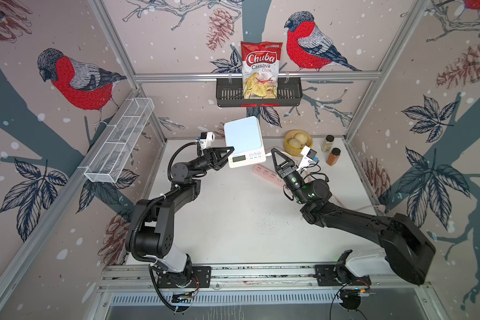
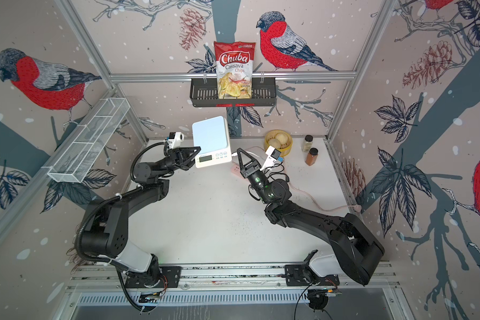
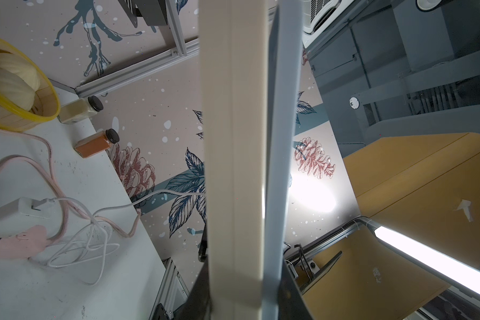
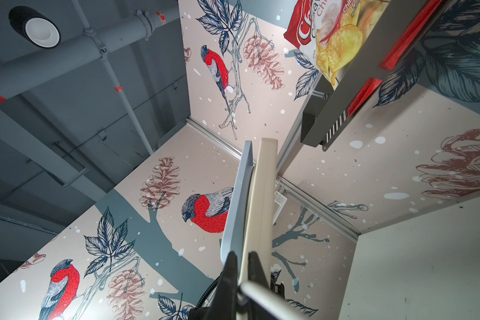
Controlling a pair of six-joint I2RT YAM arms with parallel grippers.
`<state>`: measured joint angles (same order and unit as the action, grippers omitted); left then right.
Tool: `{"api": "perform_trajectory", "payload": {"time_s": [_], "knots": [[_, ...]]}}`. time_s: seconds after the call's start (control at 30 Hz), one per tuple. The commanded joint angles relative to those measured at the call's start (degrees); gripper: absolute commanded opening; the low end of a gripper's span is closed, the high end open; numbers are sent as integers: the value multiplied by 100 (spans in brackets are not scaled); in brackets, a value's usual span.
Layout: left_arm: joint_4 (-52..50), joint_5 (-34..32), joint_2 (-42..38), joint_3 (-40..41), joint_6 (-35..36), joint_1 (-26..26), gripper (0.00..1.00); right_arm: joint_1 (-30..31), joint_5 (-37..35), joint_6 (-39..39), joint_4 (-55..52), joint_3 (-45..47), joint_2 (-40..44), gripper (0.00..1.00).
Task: Charge the electronic scale
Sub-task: Insert the charging cable into the electronic scale.
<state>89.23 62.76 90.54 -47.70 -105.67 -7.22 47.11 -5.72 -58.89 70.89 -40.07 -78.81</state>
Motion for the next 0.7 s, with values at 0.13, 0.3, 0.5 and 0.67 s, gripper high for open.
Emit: {"api": "perform_trajectory", "payload": {"time_s": [0.13, 0.3, 0.5, 0.67], "knots": [[1420, -111, -115, 35, -165, -7, 6, 8, 89, -50, 122, -127, -124, 0], [1420, -124, -125, 45, -165, -7, 6, 25, 130, -52, 116, -198, -215, 0], [1417, -124, -133, 97, -156, -16, 6, 59, 159, -71, 175, -251, -336, 0], [1414, -124, -133, 115, -145, -33, 6, 103, 86, -4, 202, -281, -396, 0]]}}
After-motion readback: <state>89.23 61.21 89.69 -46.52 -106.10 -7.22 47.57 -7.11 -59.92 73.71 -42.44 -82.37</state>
